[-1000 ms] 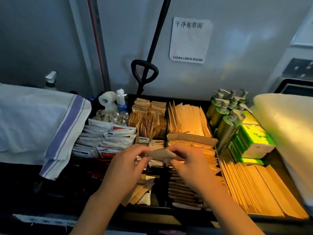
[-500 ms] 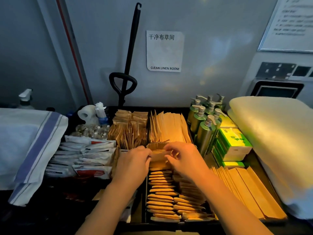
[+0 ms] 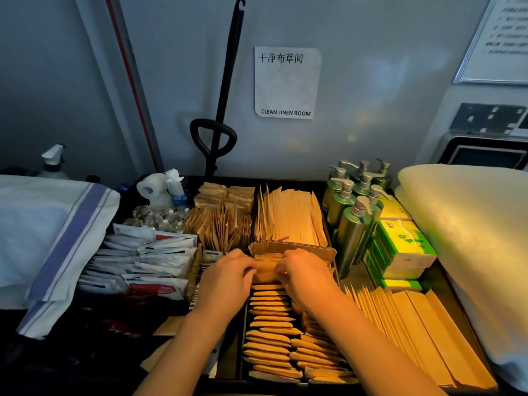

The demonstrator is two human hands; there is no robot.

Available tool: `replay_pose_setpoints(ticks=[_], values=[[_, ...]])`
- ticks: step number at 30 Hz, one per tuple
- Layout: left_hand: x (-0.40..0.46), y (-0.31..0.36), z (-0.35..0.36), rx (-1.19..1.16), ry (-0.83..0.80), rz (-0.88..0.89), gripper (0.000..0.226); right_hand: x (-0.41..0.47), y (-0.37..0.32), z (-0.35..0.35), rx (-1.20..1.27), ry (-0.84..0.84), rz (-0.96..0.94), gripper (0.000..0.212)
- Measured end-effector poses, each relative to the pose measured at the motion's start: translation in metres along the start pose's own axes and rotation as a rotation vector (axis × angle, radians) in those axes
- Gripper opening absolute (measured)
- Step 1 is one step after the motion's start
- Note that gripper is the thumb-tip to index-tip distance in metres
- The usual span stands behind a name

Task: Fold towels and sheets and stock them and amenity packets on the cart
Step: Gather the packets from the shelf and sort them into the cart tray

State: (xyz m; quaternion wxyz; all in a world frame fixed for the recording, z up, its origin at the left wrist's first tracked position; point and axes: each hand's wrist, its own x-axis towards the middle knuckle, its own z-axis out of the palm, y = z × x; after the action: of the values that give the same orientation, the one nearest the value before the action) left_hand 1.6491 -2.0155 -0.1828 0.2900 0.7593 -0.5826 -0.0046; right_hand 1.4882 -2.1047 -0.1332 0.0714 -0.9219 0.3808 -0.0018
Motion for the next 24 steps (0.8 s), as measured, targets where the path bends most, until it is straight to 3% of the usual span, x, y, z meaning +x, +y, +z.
replay_pose_setpoints(ticks=[5, 10, 15, 18, 21, 24], values=[[-0.012, -0.017, -0.028, -0.095, 0.051, -0.067, 0.012, 0.001, 0.000, -0.002, 0.071, 0.008, 0.053, 0.036], [-0.026, -0.029, -0.050, -0.150, 0.079, -0.108, 0.012, 0.002, -0.009, -0.004, 0.008, -0.042, 0.018, 0.024], [-0.040, -0.043, -0.063, -0.152, 0.111, -0.126, 0.011, 0.003, -0.015, -0.007, -0.006, -0.037, 0.010, 0.023], [-0.048, -0.052, -0.068, -0.151, 0.108, -0.142, 0.011, 0.000, -0.018, -0.003, 0.017, -0.118, 0.033, 0.027], [-0.057, -0.062, -0.073, -0.151, 0.097, -0.140, 0.010, -0.001, -0.018, -0.005, 0.073, -0.026, 0.036, 0.029], [-0.063, -0.068, -0.079, -0.155, 0.055, -0.116, 0.010, -0.005, -0.030, -0.005, 0.110, 0.073, -0.083, 0.029]])
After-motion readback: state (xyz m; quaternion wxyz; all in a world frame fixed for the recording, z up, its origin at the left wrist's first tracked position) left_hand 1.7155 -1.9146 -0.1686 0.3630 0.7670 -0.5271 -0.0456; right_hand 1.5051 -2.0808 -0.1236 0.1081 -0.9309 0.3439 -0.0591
